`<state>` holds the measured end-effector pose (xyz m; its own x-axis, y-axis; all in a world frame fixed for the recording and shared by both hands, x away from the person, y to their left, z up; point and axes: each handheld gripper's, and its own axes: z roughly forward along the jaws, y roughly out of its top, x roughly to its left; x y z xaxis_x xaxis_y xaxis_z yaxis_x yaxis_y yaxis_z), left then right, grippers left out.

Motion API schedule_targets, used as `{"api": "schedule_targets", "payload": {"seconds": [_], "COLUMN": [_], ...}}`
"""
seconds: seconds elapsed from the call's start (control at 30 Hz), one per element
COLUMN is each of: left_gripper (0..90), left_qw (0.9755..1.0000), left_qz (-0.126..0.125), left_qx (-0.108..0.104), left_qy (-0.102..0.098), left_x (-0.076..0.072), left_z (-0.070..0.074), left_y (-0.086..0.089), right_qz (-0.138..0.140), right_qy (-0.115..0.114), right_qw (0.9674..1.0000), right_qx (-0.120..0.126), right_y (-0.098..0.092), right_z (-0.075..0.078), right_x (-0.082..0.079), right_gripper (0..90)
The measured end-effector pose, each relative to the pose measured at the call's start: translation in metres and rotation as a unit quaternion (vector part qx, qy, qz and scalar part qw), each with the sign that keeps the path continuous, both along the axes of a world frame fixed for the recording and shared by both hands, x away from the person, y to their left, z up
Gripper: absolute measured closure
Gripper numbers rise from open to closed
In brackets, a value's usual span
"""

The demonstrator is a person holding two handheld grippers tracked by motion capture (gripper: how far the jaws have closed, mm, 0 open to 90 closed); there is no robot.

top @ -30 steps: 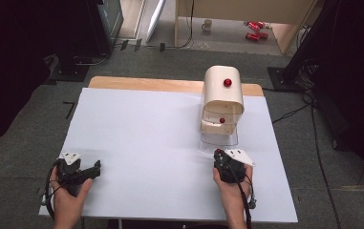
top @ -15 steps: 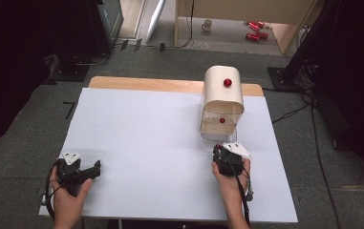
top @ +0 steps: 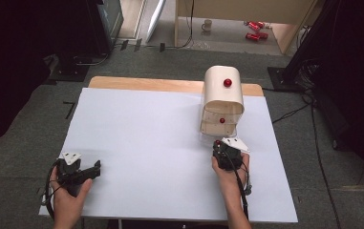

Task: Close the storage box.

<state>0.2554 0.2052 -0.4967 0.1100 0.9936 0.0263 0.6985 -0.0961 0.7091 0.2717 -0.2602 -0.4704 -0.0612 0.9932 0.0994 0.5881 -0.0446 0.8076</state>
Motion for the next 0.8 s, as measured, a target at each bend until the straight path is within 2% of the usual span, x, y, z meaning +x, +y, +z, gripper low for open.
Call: {"api": "schedule_targets", "payload": {"seconds": [0.8], "left_gripper": [11.3], "left_qw": [1.0000], "left_qz": [0.000], "left_qx": [0.000], "left_qy": [0.000], "left_x": [0.000], "left_z": [0.000], "left_y": [0.000], "right_qz": [-0.007], "right_qy": [-0.001], "right_qw": [0.9999], "right_qx": [-0.014], "right_y": [0.000], "right_z": [-0.001], "right_x": [0.023], "right_gripper": [75.4]}}
